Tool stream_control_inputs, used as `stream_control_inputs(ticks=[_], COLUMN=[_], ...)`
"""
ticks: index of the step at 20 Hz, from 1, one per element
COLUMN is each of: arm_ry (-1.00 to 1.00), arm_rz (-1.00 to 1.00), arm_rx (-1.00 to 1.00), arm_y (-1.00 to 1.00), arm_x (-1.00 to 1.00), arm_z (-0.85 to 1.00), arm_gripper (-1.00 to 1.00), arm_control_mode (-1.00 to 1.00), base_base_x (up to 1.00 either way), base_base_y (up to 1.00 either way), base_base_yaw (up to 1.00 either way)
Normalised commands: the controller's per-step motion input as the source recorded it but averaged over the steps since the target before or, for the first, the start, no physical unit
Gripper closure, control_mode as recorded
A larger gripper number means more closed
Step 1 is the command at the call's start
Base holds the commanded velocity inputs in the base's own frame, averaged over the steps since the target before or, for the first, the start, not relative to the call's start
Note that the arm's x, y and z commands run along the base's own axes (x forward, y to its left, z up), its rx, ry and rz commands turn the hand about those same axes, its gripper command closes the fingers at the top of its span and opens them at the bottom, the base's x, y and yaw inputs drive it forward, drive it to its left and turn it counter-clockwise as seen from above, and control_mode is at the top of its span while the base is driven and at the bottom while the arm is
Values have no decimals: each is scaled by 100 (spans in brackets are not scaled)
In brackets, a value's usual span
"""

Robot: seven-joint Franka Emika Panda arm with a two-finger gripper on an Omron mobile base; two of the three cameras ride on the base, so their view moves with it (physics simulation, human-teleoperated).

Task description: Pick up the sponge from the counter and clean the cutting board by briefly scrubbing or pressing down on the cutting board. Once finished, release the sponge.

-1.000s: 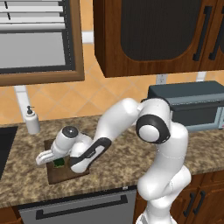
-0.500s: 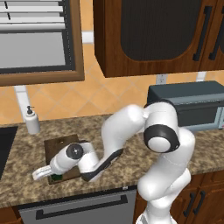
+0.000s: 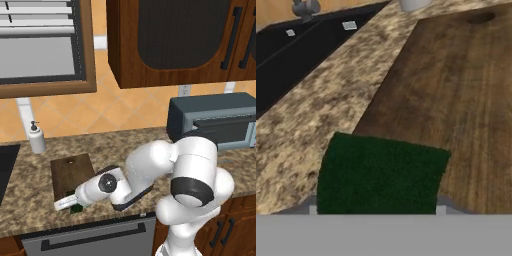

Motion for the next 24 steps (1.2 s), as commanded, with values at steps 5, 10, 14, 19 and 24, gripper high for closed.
stream_control_inputs(ticks=[5, 10, 14, 19, 24], arm_ry=[0, 0, 0, 0, 0], arm_rz=[0, -1, -5, -11, -10], arm_rx=[-14, -20, -35, -41, -32], arm_y=[-2, -14, -17, -32, -44], arm_x=[36, 43, 46, 36, 33], arm_z=[49, 33, 50, 59, 56], arm_gripper=[100, 100, 100, 100, 100], arm_control_mode=[-100, -100, -100, -100, -100], base_base_x=[0, 0, 0, 0, 0], base_base_y=[0, 0, 0, 0, 0], base_base_yaw=[0, 0, 0, 0, 0])
